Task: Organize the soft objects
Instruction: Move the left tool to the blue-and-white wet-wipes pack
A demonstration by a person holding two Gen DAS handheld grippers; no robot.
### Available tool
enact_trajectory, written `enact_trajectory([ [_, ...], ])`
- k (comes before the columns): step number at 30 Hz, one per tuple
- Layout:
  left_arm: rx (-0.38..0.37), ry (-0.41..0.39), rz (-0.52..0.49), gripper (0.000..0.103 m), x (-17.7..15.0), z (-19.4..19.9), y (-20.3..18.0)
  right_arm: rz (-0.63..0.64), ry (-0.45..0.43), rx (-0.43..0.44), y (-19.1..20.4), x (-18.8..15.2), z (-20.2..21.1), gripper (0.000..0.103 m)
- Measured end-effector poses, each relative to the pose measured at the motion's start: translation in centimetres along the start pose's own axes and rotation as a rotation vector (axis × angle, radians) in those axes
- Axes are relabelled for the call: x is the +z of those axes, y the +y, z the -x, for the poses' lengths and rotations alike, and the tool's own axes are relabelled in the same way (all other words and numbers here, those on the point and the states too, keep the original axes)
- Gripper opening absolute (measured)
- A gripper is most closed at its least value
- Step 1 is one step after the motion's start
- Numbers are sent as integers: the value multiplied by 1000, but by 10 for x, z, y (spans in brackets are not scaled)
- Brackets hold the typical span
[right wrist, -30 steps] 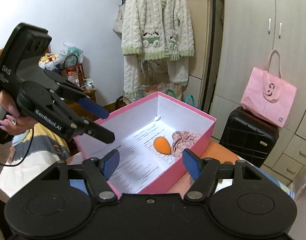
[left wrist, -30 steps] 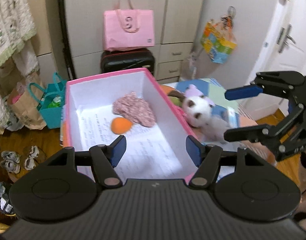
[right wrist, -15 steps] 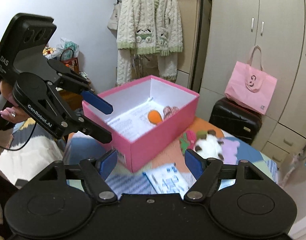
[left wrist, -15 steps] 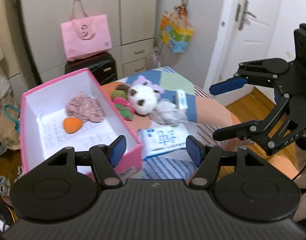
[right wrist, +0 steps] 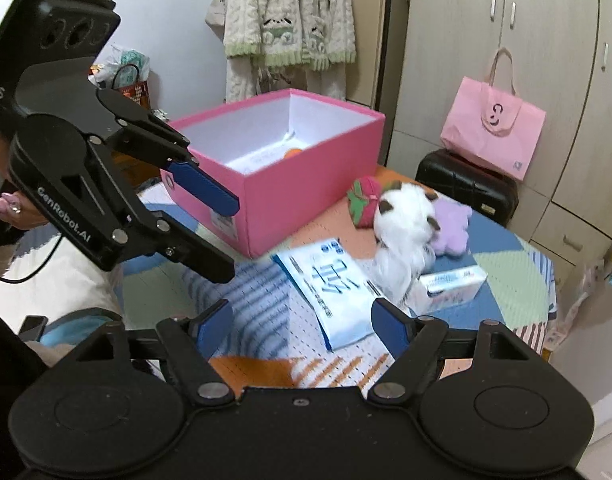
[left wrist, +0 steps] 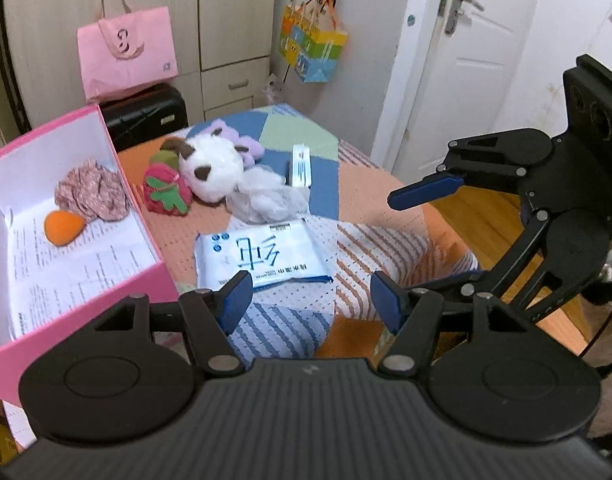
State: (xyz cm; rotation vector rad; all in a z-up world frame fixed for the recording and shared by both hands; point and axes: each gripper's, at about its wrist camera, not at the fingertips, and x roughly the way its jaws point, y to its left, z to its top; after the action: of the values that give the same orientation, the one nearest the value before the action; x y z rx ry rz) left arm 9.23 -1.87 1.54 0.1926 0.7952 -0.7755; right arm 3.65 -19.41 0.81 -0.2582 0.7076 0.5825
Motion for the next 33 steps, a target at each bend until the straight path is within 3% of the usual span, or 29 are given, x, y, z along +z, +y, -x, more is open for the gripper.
enact_trajectory([
  [8, 58, -15, 42, 64, -5, -29, -2, 23, -12, 2, -9, -20, -33, 81],
  [23, 116, -45, 125, 63, -1, -76, 8, 59, -76, -107, -12, -38, -97, 81],
  [33, 170, -79, 166, 63, 0, -92, 11, 77, -85, -76, -28, -26, -117, 92],
])
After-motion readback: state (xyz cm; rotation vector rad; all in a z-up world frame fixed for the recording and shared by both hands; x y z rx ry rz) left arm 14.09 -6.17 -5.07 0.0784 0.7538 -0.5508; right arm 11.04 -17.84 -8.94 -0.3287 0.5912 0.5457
